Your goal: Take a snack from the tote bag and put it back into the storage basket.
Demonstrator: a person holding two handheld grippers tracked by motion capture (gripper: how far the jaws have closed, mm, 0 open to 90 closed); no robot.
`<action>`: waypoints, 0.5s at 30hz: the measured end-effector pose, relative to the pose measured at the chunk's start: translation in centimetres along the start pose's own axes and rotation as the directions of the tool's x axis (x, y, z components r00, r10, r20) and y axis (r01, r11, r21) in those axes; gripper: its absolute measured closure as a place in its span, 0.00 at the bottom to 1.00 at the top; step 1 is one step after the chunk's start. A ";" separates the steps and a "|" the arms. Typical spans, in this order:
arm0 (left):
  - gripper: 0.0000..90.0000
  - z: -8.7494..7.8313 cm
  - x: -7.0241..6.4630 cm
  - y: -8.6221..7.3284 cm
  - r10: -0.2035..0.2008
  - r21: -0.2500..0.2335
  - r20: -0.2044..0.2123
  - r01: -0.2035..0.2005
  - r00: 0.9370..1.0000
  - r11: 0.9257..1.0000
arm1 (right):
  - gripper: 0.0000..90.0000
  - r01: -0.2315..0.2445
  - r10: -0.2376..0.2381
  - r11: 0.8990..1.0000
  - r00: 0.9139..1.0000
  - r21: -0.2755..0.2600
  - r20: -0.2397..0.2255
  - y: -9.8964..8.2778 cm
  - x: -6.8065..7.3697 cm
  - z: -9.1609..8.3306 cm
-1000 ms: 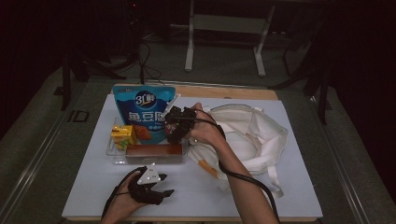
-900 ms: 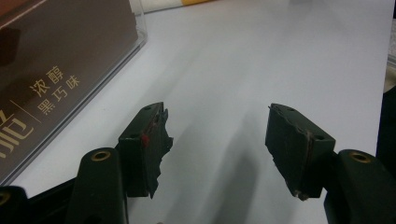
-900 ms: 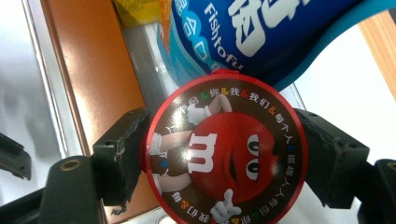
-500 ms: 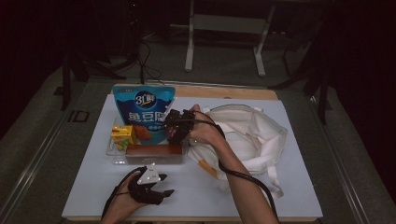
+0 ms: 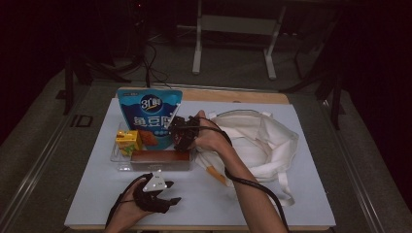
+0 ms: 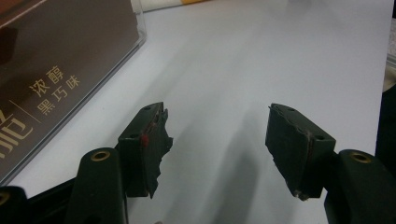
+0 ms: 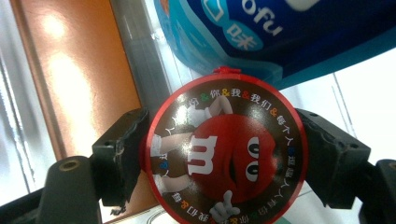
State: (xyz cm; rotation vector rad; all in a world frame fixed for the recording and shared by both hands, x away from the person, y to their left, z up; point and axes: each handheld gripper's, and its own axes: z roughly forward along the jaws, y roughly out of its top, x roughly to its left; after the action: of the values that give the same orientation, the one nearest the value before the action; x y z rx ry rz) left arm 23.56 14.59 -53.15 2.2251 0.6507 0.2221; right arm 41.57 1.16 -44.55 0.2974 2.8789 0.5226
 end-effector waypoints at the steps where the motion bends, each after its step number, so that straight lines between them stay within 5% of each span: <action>1: 0.43 0.0 0.0 0.0 -0.002 -0.002 0.000 0.002 1.000 1.000 | 0.26 -0.008 0.008 1.000 1.000 0.005 -0.007 0.0 0.0 0.2; 15: 0.42 -0.1 0.0 0.0 0.000 -0.002 0.000 0.000 1.000 1.000 | 0.25 -0.030 0.030 0.999 1.000 0.033 -0.001 0.2 -0.1 0.4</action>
State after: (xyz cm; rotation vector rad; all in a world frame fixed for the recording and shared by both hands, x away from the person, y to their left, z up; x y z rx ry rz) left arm 23.55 14.62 -53.10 2.2232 0.6505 0.2229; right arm 41.76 1.49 -44.81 0.3461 2.8908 0.4808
